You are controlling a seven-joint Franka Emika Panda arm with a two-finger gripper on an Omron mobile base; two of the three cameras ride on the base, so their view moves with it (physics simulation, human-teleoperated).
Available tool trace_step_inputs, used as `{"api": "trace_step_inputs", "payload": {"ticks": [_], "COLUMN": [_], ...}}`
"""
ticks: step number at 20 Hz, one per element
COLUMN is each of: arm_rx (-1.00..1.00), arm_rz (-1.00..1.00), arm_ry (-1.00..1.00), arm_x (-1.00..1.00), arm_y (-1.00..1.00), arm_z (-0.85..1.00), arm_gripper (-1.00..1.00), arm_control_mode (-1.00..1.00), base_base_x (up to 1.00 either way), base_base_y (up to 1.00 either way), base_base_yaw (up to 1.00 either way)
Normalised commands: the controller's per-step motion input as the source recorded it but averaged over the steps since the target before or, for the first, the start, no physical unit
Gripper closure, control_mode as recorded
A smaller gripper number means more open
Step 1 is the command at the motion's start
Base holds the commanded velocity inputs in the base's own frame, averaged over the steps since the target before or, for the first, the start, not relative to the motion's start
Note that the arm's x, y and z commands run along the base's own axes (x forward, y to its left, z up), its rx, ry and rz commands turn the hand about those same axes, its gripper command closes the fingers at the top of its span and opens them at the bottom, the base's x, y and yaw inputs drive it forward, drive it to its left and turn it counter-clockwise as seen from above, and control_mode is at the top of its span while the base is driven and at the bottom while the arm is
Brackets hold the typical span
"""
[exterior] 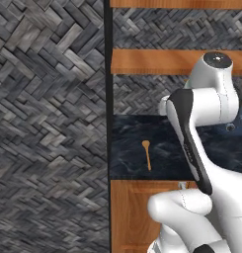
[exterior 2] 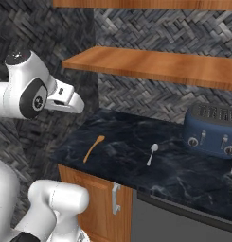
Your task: Organize the utensils by type. Pick up the wooden spoons from the counter and place them in the open cabinet. Then pick up the metallic utensils from the counter and place them in the open drawer.
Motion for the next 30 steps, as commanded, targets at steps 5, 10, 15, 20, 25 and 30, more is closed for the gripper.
{"api": "trace_step_inputs", "payload": {"ticks": [5,10,15,20,25,30], "arm_rx": [0.00,0.01,0.03,0.00,0.00,0.00], "arm_rz": [0.00,0.02,0.11,0.08,0.06,0.00], "arm_ry": [0.02,0.13,0.25,0.23,0.15,0.13], "arm_x": [0.59,0.69,0.63,0.47,0.40,0.38], "arm_y": [0.00,-0.06,-0.09,0.00,0.00,0.00], "arm_z": [-0.67,-0.54,-0.55,-0.55,-0.57,-0.58], "arm_gripper": [-1.00,-1.00,-1.00,-1.00,-1.00,-1.00], "arm_control_mode": [-1.00,-1.00,-1.00,-1.00,-1.00,-1.00], "base_base_x": [0.00,0.00,0.00,0.00,0.00,0.00], "base_base_y": [0.00,0.00,0.00,0.00,0.00,0.00], "base_base_yaw": [0.00,0.00,0.00,0.00,0.00,0.00]}}
